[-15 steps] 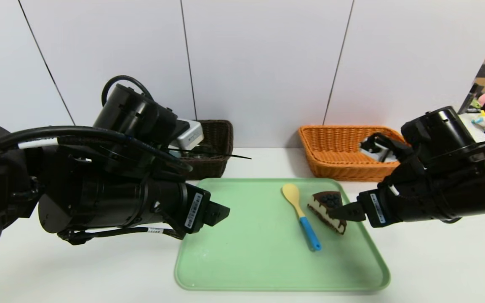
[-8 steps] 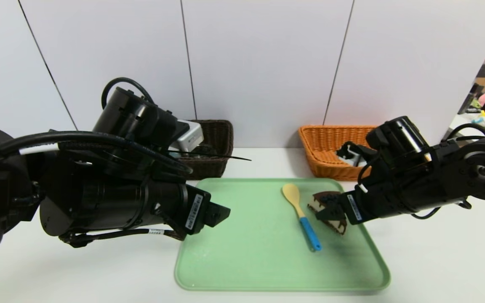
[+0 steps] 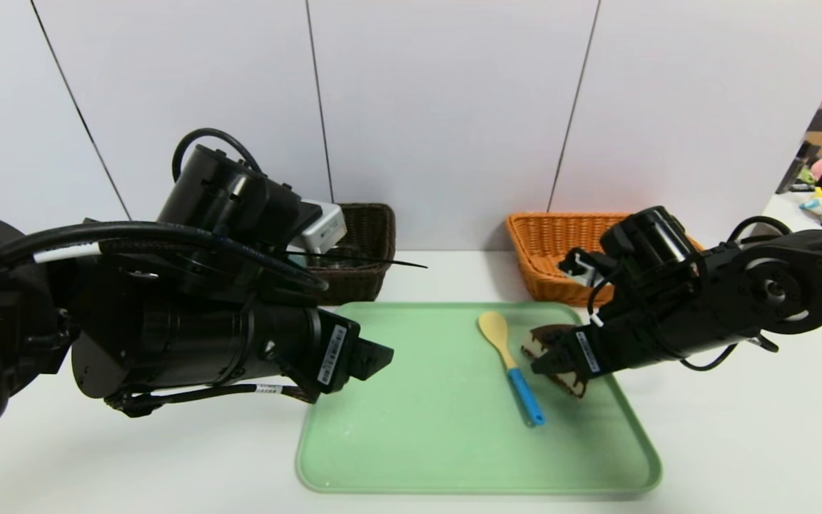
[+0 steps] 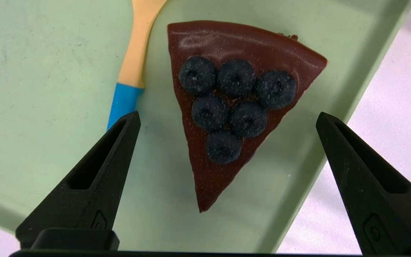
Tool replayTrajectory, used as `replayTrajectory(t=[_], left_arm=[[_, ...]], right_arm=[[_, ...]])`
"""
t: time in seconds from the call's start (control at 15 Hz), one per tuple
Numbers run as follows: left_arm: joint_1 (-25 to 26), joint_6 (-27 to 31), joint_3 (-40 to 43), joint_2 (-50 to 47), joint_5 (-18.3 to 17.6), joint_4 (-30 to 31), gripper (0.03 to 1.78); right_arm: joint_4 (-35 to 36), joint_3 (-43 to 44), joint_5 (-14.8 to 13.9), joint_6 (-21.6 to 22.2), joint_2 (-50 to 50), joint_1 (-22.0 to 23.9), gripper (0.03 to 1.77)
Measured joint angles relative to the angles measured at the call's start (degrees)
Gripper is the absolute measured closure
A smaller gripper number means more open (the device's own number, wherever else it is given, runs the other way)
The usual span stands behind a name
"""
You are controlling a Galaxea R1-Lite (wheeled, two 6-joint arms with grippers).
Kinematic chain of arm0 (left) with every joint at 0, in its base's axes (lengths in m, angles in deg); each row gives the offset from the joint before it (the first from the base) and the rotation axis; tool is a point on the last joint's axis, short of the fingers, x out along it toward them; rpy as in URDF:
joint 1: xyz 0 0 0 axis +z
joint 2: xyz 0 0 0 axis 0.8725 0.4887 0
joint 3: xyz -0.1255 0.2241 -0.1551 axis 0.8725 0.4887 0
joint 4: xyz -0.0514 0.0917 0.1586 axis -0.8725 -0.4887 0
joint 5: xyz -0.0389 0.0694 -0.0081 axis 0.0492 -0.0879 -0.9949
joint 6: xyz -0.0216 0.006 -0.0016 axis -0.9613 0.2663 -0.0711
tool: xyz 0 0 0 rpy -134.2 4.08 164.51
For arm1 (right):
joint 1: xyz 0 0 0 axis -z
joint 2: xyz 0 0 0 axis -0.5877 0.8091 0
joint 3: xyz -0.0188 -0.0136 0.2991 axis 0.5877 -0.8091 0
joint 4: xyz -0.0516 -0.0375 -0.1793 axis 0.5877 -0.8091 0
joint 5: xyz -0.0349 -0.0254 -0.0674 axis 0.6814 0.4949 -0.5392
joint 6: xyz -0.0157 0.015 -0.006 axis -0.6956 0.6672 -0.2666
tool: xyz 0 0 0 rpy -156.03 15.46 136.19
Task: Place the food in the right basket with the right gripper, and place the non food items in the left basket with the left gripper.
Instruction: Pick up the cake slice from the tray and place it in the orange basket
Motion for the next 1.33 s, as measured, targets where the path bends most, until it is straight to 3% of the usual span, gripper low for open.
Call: replayTrajectory(t=[0.27,0.33,0.53,0.73,0.8,0.87,1.33], left_arm=[[0.0,0.1,-0.1,0.1,-1.7,1.2,0.12],[0.0,0.1,-0.2,0.1,-1.7,1.2,0.12],[0.0,0.0,-0.3,0.6,-1.9,1.3,0.12],[0.0,0.0,-0.4,1.3,-1.9,3.0,0.12],[0.0,0.0,-0.3,1.6,-1.9,3.3,0.12],[0.0,0.0,-0.3,1.8,-1.9,3.3,0.12],[-0.3,0.3,-0.8,1.7,-1.9,3.3,0.12]], right_arm=[[-0.1,0.7,0.0,-0.4,0.6,0.5,0.09],[0.0,0.8,0.0,-0.5,0.7,0.6,0.20],[0.0,0.4,-0.2,-0.5,1.5,0.6,0.69],[0.0,0.4,-0.1,-0.5,1.9,0.6,1.01],[0.0,0.3,0.0,-0.5,1.9,0.6,1.21],[0.1,0.2,0.2,-0.5,1.8,0.6,1.52],[-0.1,0.0,1.1,-0.1,-4.9,0.4,1.52]])
